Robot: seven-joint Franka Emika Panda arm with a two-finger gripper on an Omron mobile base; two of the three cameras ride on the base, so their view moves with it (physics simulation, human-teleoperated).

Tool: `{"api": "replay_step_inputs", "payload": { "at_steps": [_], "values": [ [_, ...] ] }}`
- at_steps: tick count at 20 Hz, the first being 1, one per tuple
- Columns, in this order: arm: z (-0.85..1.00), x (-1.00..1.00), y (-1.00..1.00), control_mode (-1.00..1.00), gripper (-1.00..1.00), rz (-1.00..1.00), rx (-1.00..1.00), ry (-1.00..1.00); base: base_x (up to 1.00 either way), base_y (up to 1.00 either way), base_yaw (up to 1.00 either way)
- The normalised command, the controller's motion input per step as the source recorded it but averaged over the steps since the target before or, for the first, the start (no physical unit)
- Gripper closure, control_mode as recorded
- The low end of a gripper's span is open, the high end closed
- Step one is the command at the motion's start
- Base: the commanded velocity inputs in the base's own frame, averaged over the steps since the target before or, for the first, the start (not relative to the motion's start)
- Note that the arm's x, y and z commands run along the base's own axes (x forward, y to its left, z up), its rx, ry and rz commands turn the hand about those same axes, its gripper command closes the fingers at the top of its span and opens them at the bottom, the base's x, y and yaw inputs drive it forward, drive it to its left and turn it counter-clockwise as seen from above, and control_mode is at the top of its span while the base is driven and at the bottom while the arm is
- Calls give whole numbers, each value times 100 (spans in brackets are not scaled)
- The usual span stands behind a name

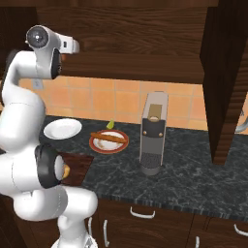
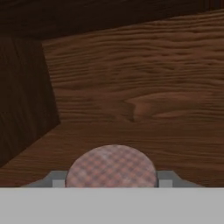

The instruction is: From the different types of pastries on the counter, select a croissant and place it on the cutting board. Then retrieve a jar of jam from the cabinet and place it alongside the croissant on the cutting board.

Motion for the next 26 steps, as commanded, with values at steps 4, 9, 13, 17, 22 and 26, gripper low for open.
{"api": "replay_step_inputs", "payload": {
  "at_steps": [4, 9, 13, 17, 22, 26],
  "values": [
    [26, -100, 0, -100, 100, 18, 1, -3, 0, 0, 0],
    [13, -100, 0, -100, 100, 13, 0, 0, 0, 0, 0],
    [17, -100, 0, -100, 100, 6, 0, 0, 0, 0, 0],
    [11, -100, 0, -100, 100, 1, 0, 2, 0, 0, 0],
    [1, -100, 0, -100, 100, 0, 0, 5, 0, 0, 0],
    [0, -100, 0, -100, 100, 0, 0, 5, 0, 0, 0]
  ]
}}
